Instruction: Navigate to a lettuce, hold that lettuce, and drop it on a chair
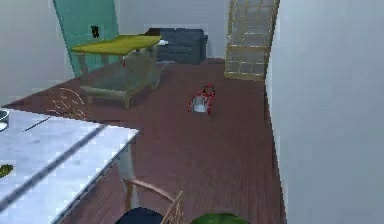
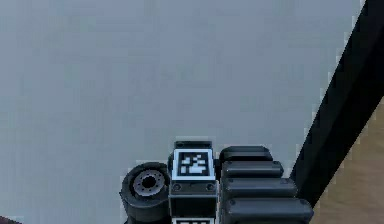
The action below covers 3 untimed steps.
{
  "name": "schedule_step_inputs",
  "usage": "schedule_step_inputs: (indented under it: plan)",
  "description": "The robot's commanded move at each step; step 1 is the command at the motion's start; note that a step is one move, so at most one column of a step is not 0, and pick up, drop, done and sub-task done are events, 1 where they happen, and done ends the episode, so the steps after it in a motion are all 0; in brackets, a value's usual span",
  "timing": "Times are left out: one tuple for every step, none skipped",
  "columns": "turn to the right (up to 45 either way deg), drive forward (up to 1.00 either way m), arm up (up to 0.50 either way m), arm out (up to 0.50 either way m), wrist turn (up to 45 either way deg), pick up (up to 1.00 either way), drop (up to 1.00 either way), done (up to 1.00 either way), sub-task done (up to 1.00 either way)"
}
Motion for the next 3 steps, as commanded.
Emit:
schedule_step_inputs:
  plan:
    - [-45.0,0.0,0.0,0.0,0.0,0.0,0.0,0.0,0.0]
    - [-42.0,0.0,0.0,0.0,0.0,0.0,0.0,0.0,0.0]
    - [0.0,0.3,0.0,0.0,0.0,0.0,0.0,0.0,0.0]
